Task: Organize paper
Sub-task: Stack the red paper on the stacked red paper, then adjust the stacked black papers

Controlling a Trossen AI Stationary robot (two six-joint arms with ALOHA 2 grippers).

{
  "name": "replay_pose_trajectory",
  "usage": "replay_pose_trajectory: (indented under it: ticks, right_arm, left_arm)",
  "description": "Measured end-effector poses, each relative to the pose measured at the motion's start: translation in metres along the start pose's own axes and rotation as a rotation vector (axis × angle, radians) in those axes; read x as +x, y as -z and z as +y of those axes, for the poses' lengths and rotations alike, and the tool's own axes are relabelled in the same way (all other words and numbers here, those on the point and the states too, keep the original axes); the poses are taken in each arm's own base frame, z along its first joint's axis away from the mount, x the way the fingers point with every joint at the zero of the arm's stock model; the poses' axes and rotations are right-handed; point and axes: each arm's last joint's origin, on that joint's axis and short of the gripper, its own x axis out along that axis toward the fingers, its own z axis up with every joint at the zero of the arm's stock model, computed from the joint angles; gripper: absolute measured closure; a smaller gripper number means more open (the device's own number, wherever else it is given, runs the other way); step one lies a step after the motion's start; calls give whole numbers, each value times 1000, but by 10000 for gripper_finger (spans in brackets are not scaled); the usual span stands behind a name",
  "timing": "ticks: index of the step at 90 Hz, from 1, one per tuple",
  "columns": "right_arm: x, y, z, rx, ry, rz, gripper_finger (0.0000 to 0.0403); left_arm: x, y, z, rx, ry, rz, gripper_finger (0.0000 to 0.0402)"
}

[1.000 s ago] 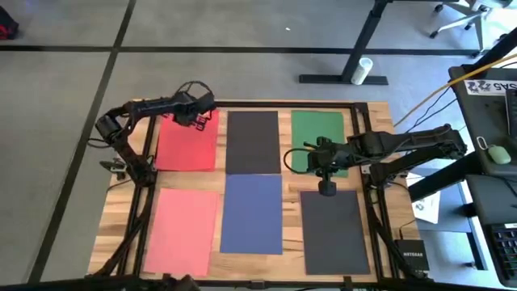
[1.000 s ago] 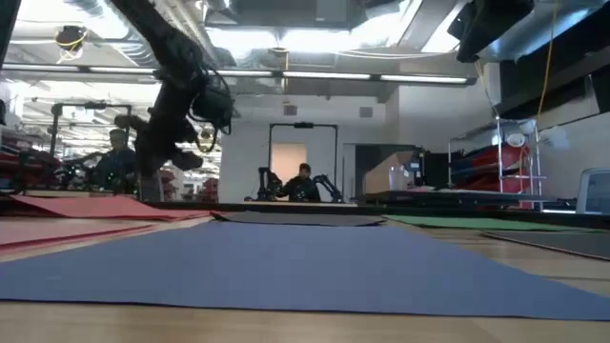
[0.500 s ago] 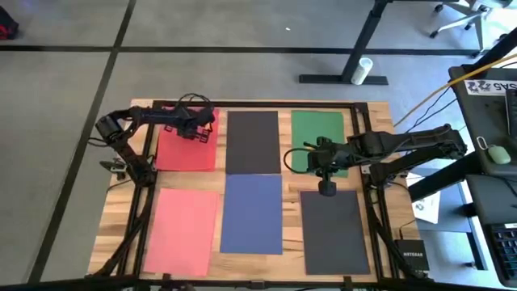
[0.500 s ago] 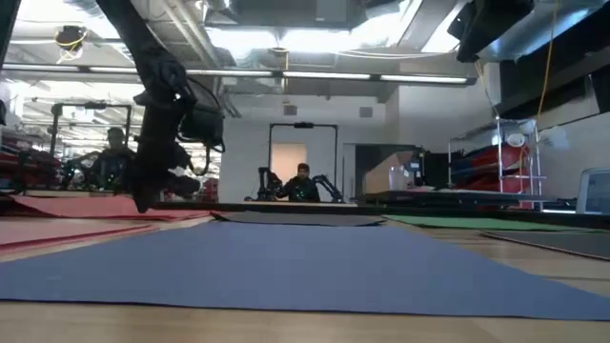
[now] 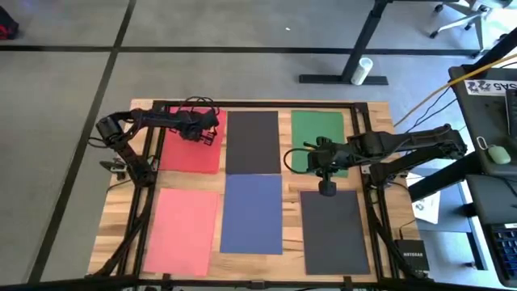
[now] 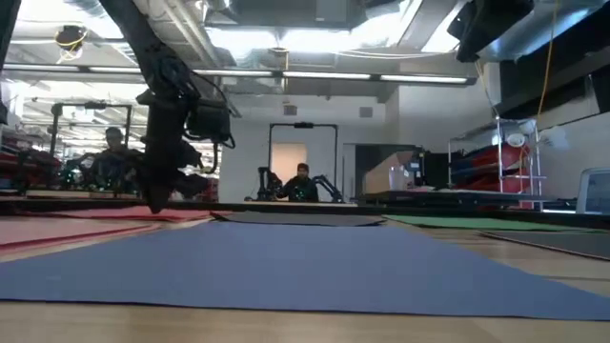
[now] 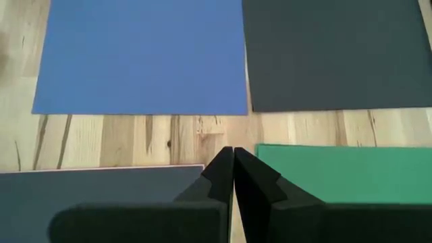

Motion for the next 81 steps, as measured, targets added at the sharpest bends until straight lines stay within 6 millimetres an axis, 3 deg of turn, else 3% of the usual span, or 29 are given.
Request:
replay_pose_trajectory:
  ticks: [23, 42, 60, 81]
  right_arm:
    - [0, 0, 0, 0, 0, 0, 402]
    - [0, 0, 0, 0, 0, 0, 402]
    - [0, -1, 0, 0, -1, -8, 402]
    - [0, -1, 0, -4, -1, -8, 402]
  left_arm:
    - [-27, -12, -3, -42, 99, -65, 402]
    - [-52, -23, -29, -58, 372, -182, 402]
    - [-49, -25, -66, -33, 547, -254, 402]
    - [-30, -32, -104, 76, 522, -219, 402]
